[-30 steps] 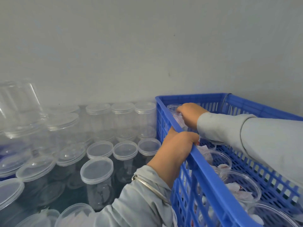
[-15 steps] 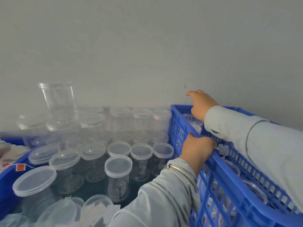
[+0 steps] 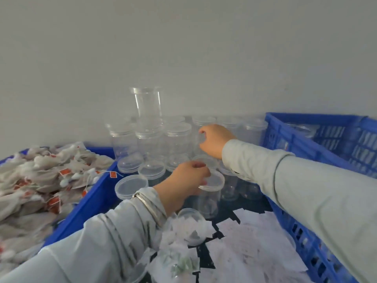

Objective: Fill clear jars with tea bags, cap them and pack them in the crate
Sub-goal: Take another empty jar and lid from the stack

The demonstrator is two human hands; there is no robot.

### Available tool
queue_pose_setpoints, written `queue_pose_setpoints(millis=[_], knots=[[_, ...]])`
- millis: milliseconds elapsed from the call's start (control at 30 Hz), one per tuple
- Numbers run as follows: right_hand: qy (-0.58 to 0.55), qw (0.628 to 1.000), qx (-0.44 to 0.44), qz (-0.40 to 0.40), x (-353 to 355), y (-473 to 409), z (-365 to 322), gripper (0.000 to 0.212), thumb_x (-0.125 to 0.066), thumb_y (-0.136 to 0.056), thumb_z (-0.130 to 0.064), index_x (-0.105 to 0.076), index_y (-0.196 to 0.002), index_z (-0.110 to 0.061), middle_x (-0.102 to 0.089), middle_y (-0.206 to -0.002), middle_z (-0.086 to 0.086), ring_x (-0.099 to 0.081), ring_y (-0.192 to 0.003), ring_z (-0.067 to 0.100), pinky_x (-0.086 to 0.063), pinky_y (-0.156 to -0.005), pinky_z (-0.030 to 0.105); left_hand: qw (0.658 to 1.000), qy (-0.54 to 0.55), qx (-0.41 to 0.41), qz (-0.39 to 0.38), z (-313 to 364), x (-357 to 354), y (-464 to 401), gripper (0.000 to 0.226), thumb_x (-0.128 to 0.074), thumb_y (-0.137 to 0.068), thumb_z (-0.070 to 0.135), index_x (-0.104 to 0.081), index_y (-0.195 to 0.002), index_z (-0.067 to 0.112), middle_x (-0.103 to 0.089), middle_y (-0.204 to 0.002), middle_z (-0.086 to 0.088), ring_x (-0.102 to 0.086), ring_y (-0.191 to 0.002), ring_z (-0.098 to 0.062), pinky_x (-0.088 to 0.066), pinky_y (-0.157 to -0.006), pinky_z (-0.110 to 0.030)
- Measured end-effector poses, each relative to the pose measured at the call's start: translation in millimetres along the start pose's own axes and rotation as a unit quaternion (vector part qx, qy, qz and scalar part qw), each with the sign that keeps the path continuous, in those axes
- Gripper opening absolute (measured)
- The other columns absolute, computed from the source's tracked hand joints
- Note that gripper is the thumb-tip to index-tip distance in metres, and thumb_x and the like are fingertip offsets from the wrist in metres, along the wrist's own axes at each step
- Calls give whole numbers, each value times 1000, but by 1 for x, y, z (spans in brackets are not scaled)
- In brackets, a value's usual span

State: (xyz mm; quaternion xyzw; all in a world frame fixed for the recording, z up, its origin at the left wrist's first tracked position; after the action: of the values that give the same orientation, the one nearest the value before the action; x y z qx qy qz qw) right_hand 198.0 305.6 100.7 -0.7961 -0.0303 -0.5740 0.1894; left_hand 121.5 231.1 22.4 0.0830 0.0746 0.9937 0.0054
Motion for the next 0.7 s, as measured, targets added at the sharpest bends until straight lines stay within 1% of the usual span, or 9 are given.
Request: queue_pose_setpoints(millis=[67, 133, 167, 233, 300, 400, 500, 600, 700], knots=[[-119, 991, -63, 27, -30, -10, -11, 69, -66, -84, -27, -33, -142, -8, -44, -140, 16, -44, -128, 31, -36, -103, 33, 1000, 12, 1, 22, -17, 45, 6, 16, -52, -91, 6, -58, -86, 20, -59, -84, -2, -58, -73, -15, -48, -62, -23], [-212, 968, -132, 28, -60, -19, -19, 100, -72, -79, -39, -8, -150, -9, -30, -149, 17, -34, -135, 31, -30, -109, 36, 999, 16, 18, 26, -37, 83, 17, 20, -52, -93, 6, -57, -85, 24, -62, -86, 1, -60, -74, -11, -50, -60, -20], [-244, 957, -156, 35, -70, -24, -21, 108, -74, -78, -42, 0, -150, -10, -25, -152, 16, -31, -138, 31, -28, -111, 36, 999, 15, 23, 35, -46, 100, 23, 19, -52, -94, 7, -57, -89, 24, -64, -89, 2, -62, -76, -10, -52, -57, -18], [-280, 941, -186, 49, -85, -33, -23, 114, -75, -76, -43, 5, -150, -10, -23, -153, 16, -31, -138, 31, -27, -111, 35, 997, 29, 21, 62, -62, 129, 34, 14, -53, -94, 10, -59, -98, 22, -66, -97, 0, -65, -80, -10, -51, -57, -20], [-290, 932, -207, 58, -95, -40, -22, 112, -76, -76, -42, 1, -150, -10, -25, -153, 14, -34, -136, 31, -31, -108, 36, 994, 69, 23, 77, -79, 149, 41, 13, -54, -94, 10, -59, -101, 20, -69, -99, -2, -67, -80, -12, -52, -62, -22], [-253, 929, -259, 80, -103, -40, -14, 99, -76, -75, -44, -17, -147, -8, -27, -146, 15, -40, -130, 35, -36, -103, 39, 980, 185, 58, 44, -94, 161, 45, 17, -55, -92, 6, -60, -107, 13, -72, -86, -1, -69, -73, -12, -54, -63, -26], [-237, 925, -284, 87, -107, -33, -14, 92, -75, -74, -49, -28, -140, -5, -30, -140, 16, -47, -122, 36, -40, -99, 41, 974, 209, 56, 68, -96, 178, 39, 21, -50, -94, 10, -60, -113, 13, -69, -92, -1, -65, -79, -13, -51, -76, -29], [-289, 907, -249, 179, -94, -23, -16, 89, -77, -73, -43, -30, -138, -4, -32, -140, 14, -46, -123, 33, -38, -99, 36, 972, 214, 50, 82, -96, 185, 39, 18, -49, -95, 13, -62, -106, 17, -68, -95, -1, -64, -81, -13, -50, -76, -27], [-345, 879, -179, 277, -76, 7, -25, 86, -77, -72, -40, -32, -136, -5, -38, -138, 9, -45, -122, 24, -31, -90, 19, 979, 187, 23, 78, -92, 182, 40, 11, -53, -94, 17, -61, -100, 19, -67, -93, 1, -64, -80, -11, -51, -73, -26]])
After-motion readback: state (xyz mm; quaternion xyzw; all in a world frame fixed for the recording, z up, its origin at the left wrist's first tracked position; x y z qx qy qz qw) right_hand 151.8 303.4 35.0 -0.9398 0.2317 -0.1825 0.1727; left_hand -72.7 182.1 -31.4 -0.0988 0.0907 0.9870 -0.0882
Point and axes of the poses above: each hand's wrist, its own y-axis away from the middle knuckle, its own x-axis out of the back of the hand, z = x × y, the point moved 7 cm from there along -y, towards the middle knuckle
